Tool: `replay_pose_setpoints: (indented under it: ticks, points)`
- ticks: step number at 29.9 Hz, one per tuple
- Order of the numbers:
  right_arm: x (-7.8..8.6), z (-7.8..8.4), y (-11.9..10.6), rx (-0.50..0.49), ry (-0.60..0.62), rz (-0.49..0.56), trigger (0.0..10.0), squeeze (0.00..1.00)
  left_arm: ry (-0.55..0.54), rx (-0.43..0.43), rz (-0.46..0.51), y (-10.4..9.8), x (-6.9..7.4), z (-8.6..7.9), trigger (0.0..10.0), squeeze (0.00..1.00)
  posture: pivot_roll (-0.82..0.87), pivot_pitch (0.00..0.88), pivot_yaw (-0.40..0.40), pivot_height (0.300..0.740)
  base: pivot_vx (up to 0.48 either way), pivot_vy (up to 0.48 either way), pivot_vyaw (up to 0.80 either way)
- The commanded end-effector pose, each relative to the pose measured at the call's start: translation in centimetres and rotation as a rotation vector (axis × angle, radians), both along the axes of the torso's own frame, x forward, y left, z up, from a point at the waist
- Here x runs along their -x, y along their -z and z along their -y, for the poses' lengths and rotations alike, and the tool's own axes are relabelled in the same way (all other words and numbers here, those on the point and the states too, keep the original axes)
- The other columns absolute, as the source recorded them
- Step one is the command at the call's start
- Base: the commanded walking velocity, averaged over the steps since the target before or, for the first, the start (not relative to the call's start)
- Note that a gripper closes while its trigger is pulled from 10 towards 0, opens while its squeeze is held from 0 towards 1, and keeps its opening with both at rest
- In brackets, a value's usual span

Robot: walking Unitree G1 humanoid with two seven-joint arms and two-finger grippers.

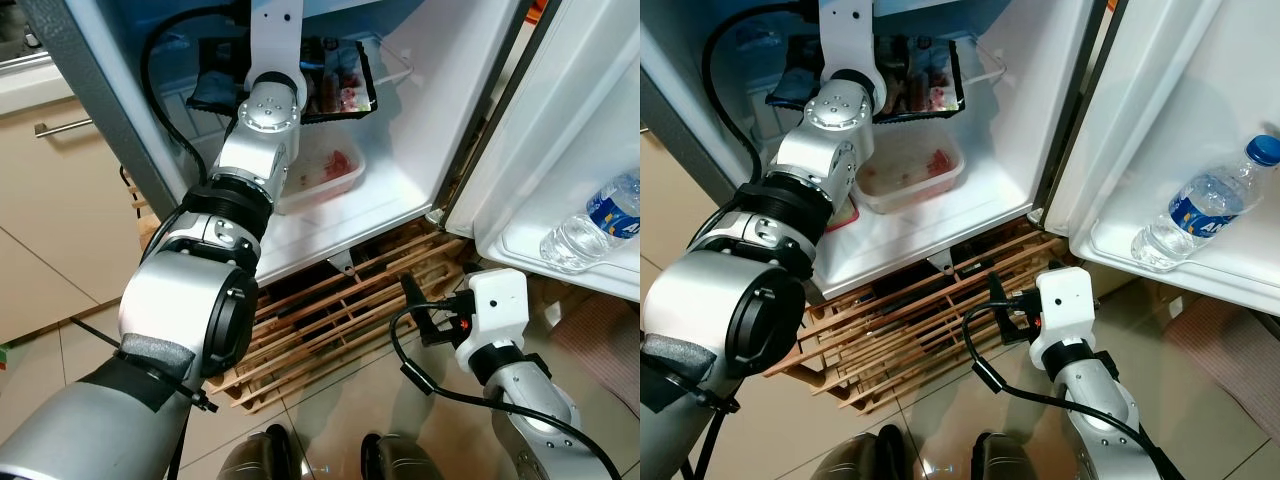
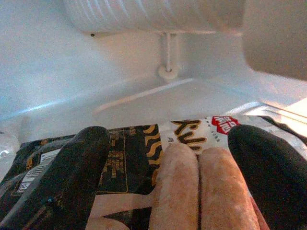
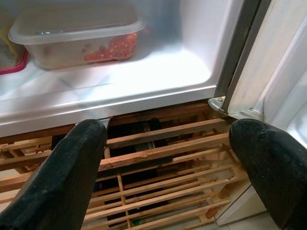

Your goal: Restocking fridge

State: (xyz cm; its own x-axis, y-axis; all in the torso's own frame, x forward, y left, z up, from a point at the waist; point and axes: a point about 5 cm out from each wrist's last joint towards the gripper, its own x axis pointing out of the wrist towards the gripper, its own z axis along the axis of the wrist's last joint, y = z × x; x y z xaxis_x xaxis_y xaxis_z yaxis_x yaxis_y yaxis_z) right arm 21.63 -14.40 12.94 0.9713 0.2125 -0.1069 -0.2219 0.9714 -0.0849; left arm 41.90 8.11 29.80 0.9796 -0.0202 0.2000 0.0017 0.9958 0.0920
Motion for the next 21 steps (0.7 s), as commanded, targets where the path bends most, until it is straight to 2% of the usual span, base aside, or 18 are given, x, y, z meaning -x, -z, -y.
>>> replay_pose_setpoints:
  ticks: [1,5,9,13,14,17,18,21]
  points:
    - [-0.2,0.1,0.2,-0.009,-0.006,-0.004,10.0,0.0,0.025,-0.003,0.0,0.2,0.2,0.2,10.0,0.0,-0.2,0.151,0.0,0.74,0.0,0.0,0.0]
    - [-0.6,0.0,0.3,-0.011,-0.011,0.001,10.0,0.0,0.08,-0.016,0.057,-0.3,1.3,0.7,10.0,0.0,-0.18,0.131,-0.004,0.74,0.0,0.0,0.0]
    - [-0.9,-0.1,0.4,-0.013,-0.019,0.005,10.0,0.0,0.093,-0.051,0.066,-0.3,2.1,0.8,10.0,0.0,-0.17,0.117,-0.005,0.74,0.0,0.0,0.0]
    - [-1.3,-0.2,0.3,-0.014,-0.026,0.015,10.0,0.0,0.137,-0.051,0.067,-0.2,3.7,0.9,10.0,0.0,-0.16,0.097,-0.013,0.74,0.0,0.0,0.0]
    - [-1.3,-0.2,0.3,-0.014,-0.026,0.015,10.0,0.0,0.137,-0.051,0.067,-0.2,3.7,0.9,10.0,0.0,-0.16,0.097,-0.013,0.74,0.0,0.0,0.0]
    - [-1.9,-0.1,0.2,-0.014,-0.026,0.027,10.0,0.0,0.221,-0.098,0.07,0.0,5.8,1.3,10.0,0.0,-0.14,0.082,-0.028,0.74,0.0,0.0,0.0]
    - [-1.9,-0.1,0.2,-0.014,-0.026,0.027,10.0,0.0,0.221,-0.098,0.07,0.0,5.8,1.3,10.0,0.0,-0.14,0.082,-0.028,0.74,0.0,0.0,0.0]
    - [-2.4,0.0,0.1,-0.012,-0.026,0.036,10.0,0.0,0.291,-0.119,0.052,0.5,7.1,1.8,10.0,0.0,-0.13,0.071,-0.033,0.74,0.0,0.0,0.0]
